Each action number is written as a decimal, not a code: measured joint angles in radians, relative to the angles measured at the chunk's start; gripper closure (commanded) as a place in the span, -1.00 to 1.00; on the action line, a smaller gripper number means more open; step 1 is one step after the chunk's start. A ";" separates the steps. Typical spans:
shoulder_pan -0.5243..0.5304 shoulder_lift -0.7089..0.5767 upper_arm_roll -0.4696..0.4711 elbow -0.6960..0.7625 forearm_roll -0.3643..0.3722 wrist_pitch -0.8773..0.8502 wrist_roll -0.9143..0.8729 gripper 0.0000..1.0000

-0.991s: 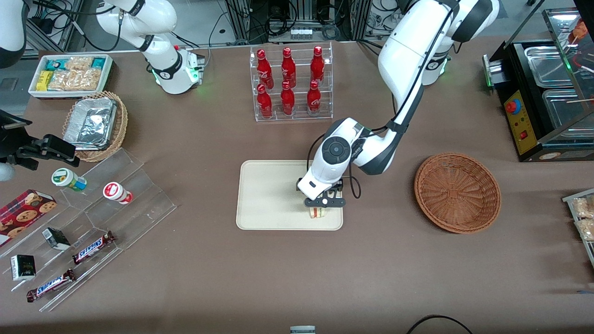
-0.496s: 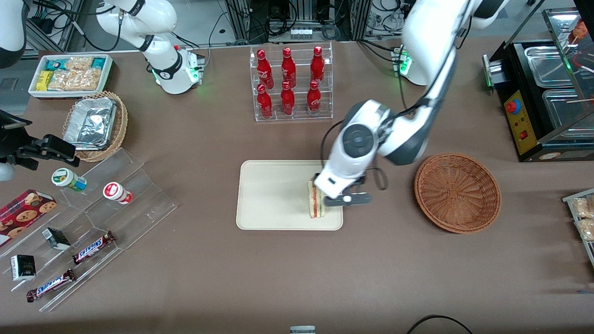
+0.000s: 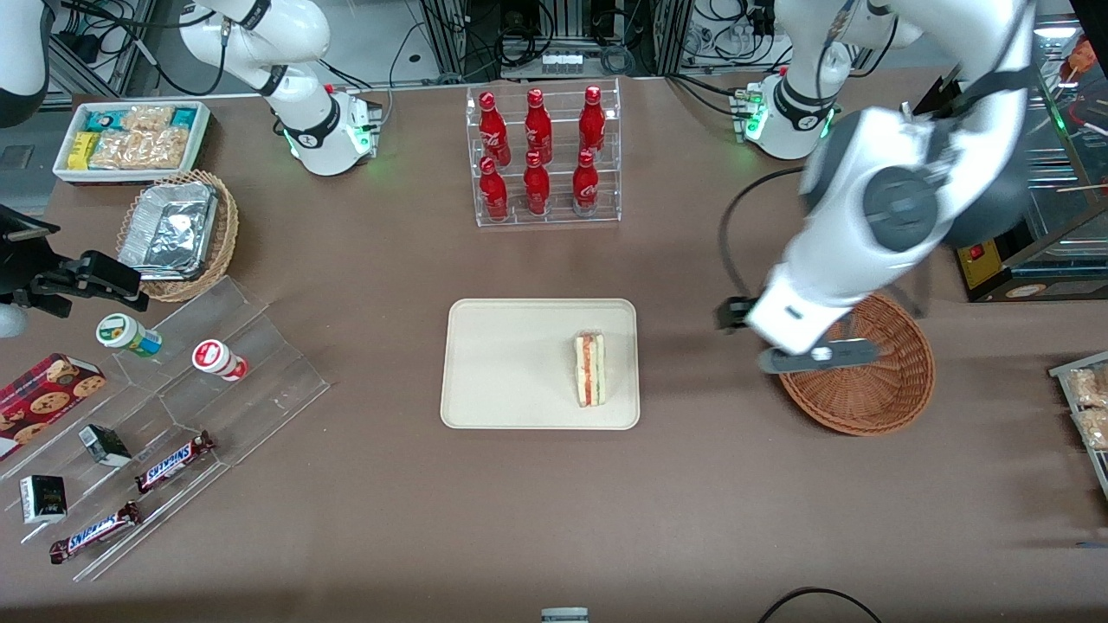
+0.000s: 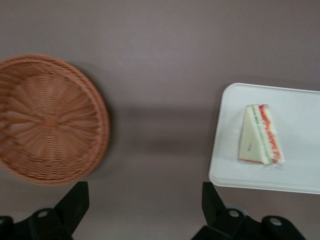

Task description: Place sandwich from basket to tray

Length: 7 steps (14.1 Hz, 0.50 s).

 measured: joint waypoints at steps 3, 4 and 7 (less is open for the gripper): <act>0.048 -0.078 0.001 -0.059 0.057 -0.007 0.040 -1.00; 0.061 -0.098 0.000 -0.071 0.058 -0.008 0.046 -1.00; 0.115 -0.156 0.000 -0.080 0.053 -0.036 0.061 -1.00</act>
